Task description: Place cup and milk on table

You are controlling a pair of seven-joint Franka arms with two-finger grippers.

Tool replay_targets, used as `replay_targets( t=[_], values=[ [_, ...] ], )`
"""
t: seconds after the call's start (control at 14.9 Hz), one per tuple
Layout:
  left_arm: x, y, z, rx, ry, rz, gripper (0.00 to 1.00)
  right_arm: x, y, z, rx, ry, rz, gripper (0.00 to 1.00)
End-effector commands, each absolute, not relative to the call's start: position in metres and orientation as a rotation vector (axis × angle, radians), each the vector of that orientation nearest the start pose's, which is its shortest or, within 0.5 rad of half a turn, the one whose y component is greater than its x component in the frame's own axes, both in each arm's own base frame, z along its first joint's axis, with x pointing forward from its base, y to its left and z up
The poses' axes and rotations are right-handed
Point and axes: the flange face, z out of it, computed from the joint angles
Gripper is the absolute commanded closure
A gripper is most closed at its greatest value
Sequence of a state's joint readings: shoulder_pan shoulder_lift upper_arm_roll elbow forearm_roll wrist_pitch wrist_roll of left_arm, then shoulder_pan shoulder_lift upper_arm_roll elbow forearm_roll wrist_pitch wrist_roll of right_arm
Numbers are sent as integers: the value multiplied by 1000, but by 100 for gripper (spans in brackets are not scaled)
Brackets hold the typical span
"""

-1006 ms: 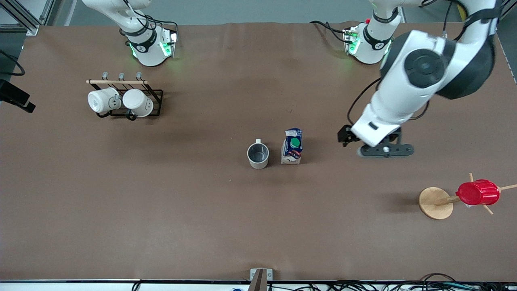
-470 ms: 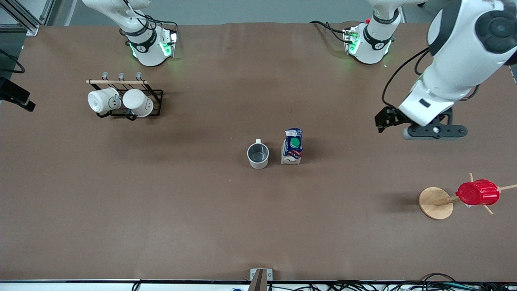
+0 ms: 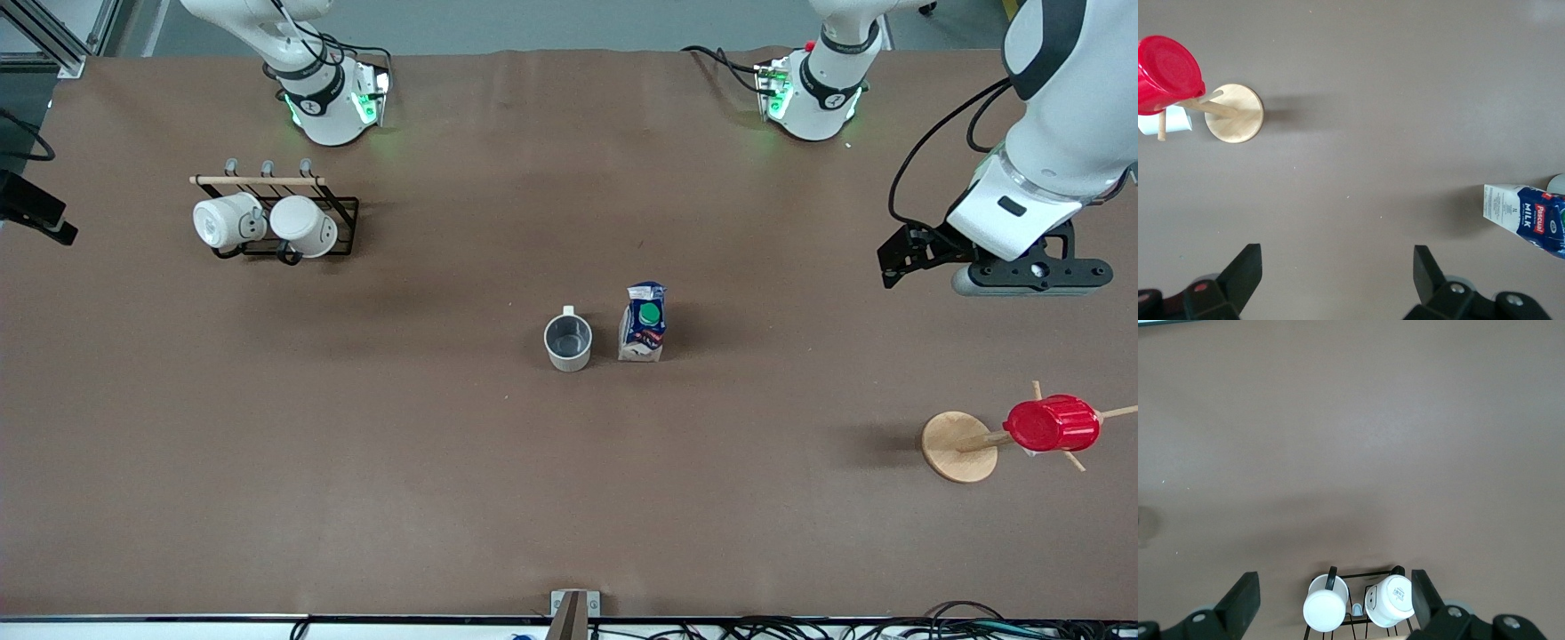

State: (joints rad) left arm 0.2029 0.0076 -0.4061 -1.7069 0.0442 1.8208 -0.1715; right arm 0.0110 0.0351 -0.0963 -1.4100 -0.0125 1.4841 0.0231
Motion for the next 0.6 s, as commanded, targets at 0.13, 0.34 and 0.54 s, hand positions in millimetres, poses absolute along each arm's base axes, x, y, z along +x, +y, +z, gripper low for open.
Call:
replay_targets(
  t=[0.13, 0.34, 0.54],
  values=[
    [562, -88, 603, -3130, 40, -169, 0, 551, -50, 674, -3131, 159, -63, 0],
    [566, -60, 629, -3176, 56, -217, 0, 551, -52, 674, -3129, 164, -63, 0],
    [564, -70, 641, -3185, 102, -177, 0, 552, -51, 674, -3129, 164, -66, 0]
  ],
)
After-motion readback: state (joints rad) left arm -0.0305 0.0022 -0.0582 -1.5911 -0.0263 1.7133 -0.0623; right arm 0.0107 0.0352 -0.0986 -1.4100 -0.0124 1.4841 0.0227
